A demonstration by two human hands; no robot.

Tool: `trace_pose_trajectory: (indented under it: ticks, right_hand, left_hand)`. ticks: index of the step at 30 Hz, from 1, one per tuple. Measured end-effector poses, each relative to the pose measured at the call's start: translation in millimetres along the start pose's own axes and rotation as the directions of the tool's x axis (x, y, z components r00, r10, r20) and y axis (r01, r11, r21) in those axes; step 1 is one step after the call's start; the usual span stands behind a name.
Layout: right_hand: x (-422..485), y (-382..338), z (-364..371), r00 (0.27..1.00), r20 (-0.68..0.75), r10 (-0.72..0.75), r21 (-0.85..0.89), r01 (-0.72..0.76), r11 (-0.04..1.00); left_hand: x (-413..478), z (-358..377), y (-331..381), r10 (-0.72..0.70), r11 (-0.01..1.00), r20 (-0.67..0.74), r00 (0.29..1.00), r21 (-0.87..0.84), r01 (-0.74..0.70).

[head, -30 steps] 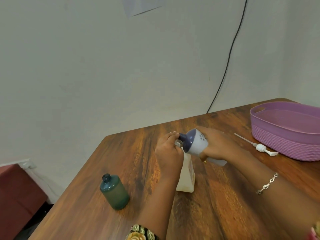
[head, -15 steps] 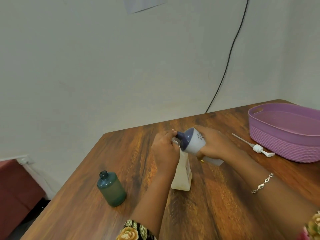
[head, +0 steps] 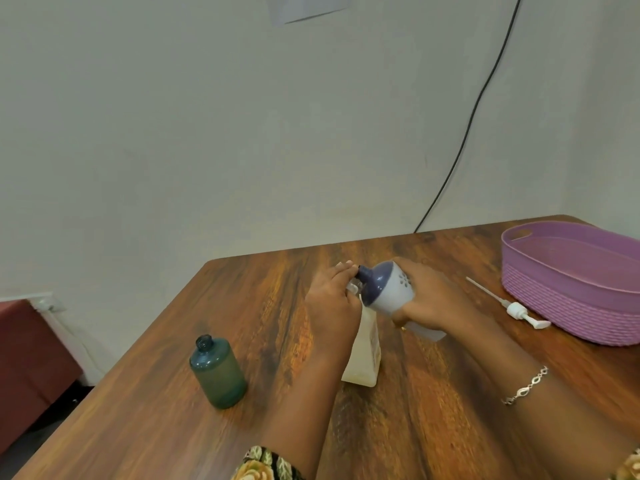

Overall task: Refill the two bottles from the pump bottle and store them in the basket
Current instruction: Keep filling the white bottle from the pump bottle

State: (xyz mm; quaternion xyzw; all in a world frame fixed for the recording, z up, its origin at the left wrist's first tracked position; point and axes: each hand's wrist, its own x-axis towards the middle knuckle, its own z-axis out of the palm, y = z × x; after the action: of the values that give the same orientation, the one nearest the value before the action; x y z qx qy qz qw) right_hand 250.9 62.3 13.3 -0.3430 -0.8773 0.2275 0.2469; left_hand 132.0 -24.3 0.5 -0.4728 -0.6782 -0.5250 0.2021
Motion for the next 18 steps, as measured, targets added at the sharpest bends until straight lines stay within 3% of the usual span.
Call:
trace_pose_trajectory:
  ticks: [4, 8, 14, 18]
  right_hand:
    - [3.2, -0.1, -1.3, 1.000, 0.005, -0.008, 0.014, 0.008, 1.000]
    - [3.7, 3.6, 3.3, 1.000, 0.001, 0.001, 0.017, -0.001, 1.000]
    - [4.7, 3.5, 1.9, 1.000, 0.014, -0.006, 0.015, 0.006, 1.000]
    - [3.1, 1.5, -2.1, 1.000, 0.005, -0.006, 0.026, 0.005, 1.000]
  left_hand:
    - [9.4, -12.7, -1.0, -0.049, 0.998, -0.006, 0.999, 0.033, 0.050]
    - [4.3, -13.6, -1.7, -0.039, 0.989, 0.104, 0.994, 0.148, 0.024]
    - [7.4, -14.3, -0.6, -0.090, 0.986, 0.204, 0.975, 0.158, 0.058]
    - [6.0, -12.1, 4.6, -0.054, 0.984, 0.262, 0.964, 0.176, 0.007]
